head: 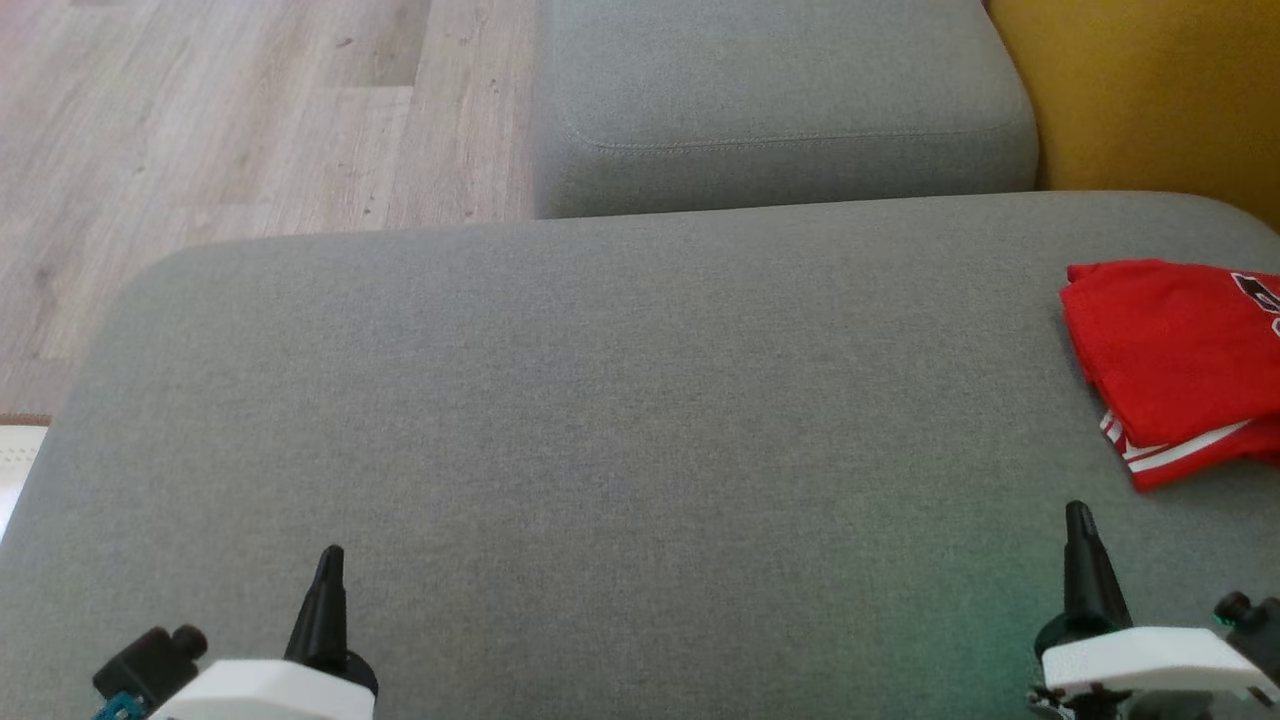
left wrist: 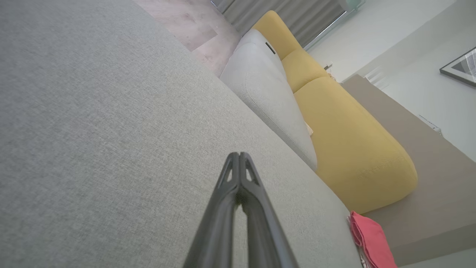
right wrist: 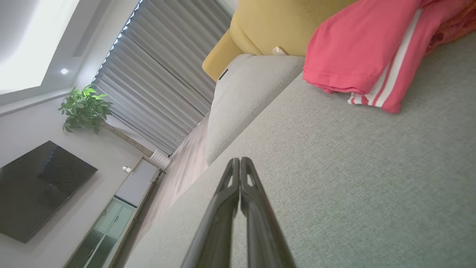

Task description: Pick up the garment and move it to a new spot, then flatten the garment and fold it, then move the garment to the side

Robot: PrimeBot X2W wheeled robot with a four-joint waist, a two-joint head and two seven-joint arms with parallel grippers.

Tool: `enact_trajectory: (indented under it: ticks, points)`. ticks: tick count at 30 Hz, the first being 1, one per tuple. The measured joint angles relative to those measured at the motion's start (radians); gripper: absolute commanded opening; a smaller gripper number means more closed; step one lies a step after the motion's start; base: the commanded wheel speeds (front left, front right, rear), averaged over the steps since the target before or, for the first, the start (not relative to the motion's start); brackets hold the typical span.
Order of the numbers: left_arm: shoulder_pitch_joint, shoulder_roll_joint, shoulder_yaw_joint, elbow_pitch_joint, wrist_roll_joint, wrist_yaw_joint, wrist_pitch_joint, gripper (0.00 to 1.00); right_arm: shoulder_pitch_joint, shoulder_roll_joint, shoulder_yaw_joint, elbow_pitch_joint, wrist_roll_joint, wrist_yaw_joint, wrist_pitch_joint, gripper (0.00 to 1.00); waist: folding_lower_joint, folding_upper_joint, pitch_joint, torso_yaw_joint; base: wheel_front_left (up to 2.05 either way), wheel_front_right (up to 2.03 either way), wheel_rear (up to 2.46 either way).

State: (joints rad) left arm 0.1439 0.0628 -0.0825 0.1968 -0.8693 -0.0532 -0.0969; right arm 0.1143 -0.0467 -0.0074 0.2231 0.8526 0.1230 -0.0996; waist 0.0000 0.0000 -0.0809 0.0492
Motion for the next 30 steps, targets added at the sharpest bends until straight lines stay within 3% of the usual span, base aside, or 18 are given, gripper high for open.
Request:
enact_trajectory:
  ticks: [30]
  points:
    - [-0.086,0.0,0.057,0.035,-0.343,-0.028,0.079,0.0,-0.074,-0.002,-0.042,0.023,0.347,0.0,0.084,0.0,0.0,0.0,0.038,-0.022,0.0,0.0,0.0]
